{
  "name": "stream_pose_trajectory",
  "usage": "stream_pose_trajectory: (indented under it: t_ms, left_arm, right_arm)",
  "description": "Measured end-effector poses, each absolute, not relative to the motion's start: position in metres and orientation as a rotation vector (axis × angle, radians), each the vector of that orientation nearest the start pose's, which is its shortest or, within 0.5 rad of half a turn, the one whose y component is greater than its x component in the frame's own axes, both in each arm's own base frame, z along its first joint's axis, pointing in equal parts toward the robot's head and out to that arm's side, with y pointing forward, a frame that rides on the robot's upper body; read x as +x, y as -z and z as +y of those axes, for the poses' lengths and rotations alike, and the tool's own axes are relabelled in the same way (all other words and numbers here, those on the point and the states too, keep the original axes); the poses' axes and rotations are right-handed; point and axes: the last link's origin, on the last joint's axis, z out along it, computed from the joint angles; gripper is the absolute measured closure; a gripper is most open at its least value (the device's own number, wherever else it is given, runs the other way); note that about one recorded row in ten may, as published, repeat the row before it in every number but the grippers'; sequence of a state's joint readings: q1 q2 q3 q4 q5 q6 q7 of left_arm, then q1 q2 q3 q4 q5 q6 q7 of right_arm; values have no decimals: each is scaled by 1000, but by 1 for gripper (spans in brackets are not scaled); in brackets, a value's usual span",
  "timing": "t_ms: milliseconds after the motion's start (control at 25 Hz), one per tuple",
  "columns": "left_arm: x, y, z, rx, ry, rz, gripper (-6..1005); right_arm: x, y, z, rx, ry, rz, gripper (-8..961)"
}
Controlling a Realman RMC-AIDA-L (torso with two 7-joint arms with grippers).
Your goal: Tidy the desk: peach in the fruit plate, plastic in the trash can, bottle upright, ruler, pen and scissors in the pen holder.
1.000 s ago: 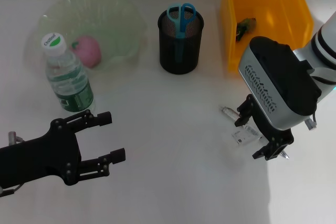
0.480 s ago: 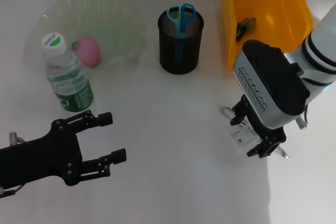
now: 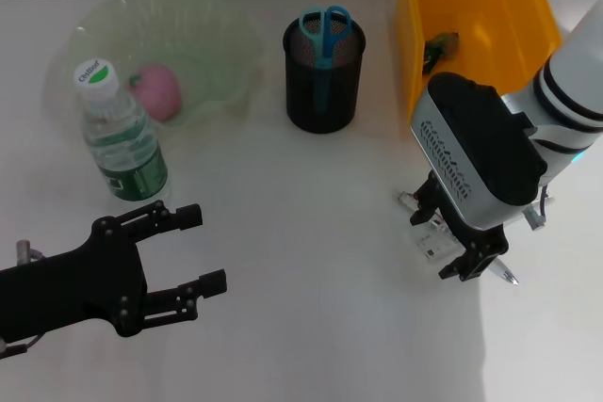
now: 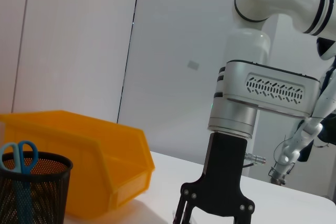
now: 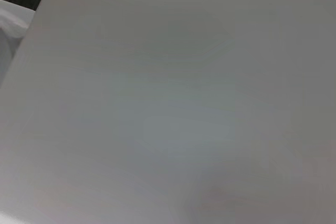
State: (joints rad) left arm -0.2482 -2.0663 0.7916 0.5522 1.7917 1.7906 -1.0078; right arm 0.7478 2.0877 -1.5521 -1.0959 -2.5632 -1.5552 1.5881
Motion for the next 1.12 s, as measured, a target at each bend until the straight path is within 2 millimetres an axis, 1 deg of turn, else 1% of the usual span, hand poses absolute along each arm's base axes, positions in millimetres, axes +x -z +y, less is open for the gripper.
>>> stream_pose_trajectory:
  t_ms: [240,440,640,760,880,920,960,1000,1040,1080,1120]
  left_arm:
    - [-304,5,225,-2691,981,-447,183]
    - [-305,6,224,-2689,979,-446,184]
    - [-305,6,223,-2688,978,-449,184]
    - [-306,5,223,-2688,976,-448,184]
    - [-306,5,223,-2688,974,-443,184]
    - [-306,5,223,-2688,973,-442,184]
    - [-306,4,223,-2688,973,-441,184]
    - [-305,4,224,-2689,972,-438,184]
    - [-305,4,224,-2689,973,-438,184]
    - [-305,4,224,-2689,973,-437,184]
    - [-305,4,224,-2689,973,-437,184]
  right_arm:
    - [175,58,347,-3088,895,-535,335]
    - [174,59,349,-3079,893,-534,515]
    - [173,60,350,-3077,907,-527,562]
    - [168,58,351,-3068,895,-524,572]
    - [154,51,351,-3045,863,-487,572]
    - [154,51,351,-3045,863,-487,573]
    - [150,49,350,-3038,855,-478,573]
    - [138,42,353,-3007,812,-442,573]
    - [138,42,353,-3007,812,-442,573]
    - [120,30,359,-2962,706,-379,573]
    - [120,30,359,-2962,706,-379,572]
